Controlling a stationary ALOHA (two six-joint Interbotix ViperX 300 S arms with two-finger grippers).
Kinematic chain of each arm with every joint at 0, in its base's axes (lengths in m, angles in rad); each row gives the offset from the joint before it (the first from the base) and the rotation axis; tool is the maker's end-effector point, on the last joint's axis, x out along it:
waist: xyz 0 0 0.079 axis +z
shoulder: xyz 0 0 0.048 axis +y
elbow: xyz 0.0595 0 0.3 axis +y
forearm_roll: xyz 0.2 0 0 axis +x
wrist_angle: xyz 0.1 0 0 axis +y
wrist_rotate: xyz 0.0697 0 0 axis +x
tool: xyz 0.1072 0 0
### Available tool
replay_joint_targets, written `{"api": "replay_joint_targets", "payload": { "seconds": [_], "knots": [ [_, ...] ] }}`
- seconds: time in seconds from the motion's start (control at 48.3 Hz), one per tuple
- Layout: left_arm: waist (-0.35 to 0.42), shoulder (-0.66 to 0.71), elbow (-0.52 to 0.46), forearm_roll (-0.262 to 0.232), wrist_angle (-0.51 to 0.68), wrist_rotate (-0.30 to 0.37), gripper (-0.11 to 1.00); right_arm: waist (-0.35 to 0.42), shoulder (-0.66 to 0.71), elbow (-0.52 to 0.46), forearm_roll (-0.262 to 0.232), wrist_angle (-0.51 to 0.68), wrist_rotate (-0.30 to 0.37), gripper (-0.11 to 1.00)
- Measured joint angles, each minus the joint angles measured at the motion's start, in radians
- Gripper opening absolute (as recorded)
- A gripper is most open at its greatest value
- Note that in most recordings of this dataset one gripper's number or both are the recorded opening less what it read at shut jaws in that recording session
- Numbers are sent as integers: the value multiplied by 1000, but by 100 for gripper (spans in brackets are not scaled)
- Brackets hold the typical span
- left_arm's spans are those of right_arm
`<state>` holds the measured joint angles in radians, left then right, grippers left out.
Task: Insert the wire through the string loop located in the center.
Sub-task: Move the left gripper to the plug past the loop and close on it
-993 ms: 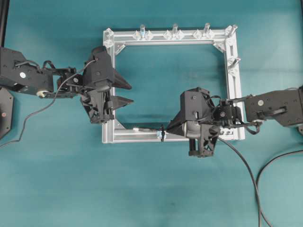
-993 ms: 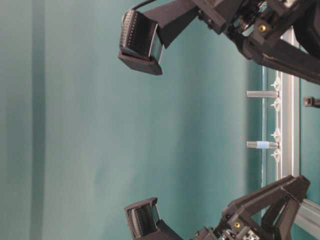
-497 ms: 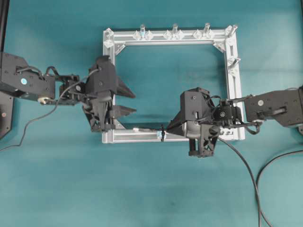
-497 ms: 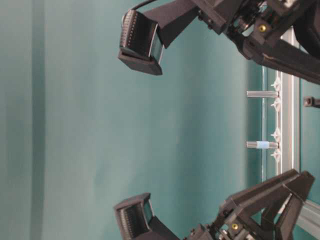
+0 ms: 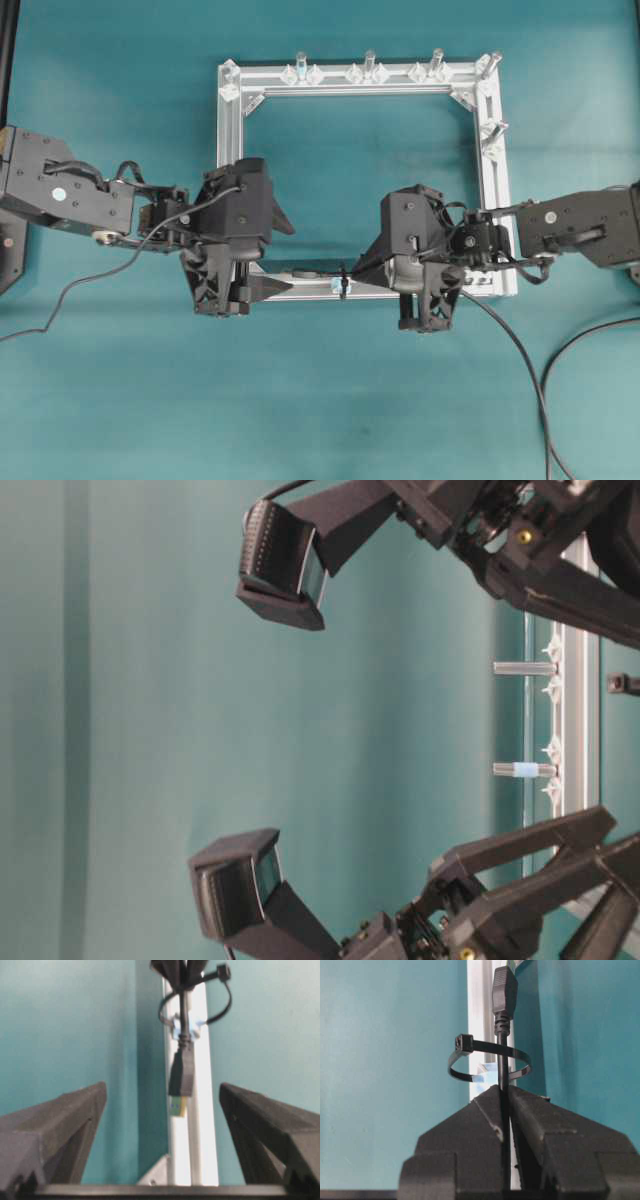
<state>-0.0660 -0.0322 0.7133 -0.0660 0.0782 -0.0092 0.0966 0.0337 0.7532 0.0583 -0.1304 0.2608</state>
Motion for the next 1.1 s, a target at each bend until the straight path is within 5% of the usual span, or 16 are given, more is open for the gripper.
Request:
{"api": "replay_joint_targets", "payload": {
  "seconds": [0.517,1.097],
  "knots": [
    [-2,14,-44,0,43,0,90,-2,2,2,2,-2,2,8],
    [-11,178,-100,0,-31,0,90,-12,2,0,0,-2,0,8]
  ]
}}
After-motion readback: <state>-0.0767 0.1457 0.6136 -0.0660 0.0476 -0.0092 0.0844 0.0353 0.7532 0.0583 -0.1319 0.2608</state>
